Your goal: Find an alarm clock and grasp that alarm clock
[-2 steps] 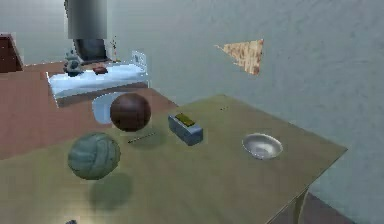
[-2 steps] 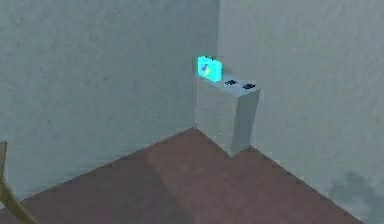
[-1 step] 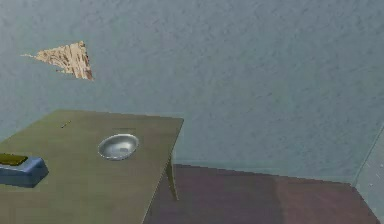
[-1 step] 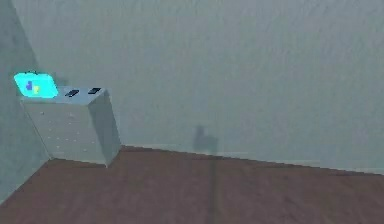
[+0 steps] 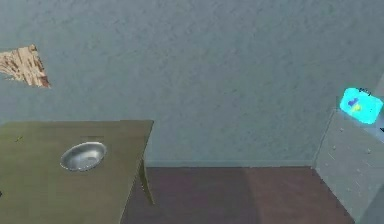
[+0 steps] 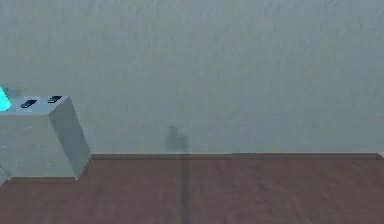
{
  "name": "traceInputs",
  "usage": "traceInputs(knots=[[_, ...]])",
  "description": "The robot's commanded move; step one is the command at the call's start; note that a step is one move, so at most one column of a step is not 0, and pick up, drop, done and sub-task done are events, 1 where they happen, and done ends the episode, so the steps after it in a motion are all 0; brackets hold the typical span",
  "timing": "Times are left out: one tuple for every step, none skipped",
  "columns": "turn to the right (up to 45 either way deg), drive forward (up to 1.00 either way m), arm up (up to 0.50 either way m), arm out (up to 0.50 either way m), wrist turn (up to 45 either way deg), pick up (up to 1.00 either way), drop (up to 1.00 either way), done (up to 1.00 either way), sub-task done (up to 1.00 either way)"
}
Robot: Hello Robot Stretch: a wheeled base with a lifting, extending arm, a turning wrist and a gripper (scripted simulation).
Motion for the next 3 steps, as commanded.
traceInputs(knots=[[0.0, 0.15, 0.0, 0.0, 0.0, 0.0, 0.0, 0.0, 0.0], [-45.0, 0.0, 0.0, 0.0, 0.0, 0.0, 0.0, 0.0, 0.0], [-45.0, 0.0, 0.0, 0.0, 0.0, 0.0, 0.0, 0.0, 0.0]])
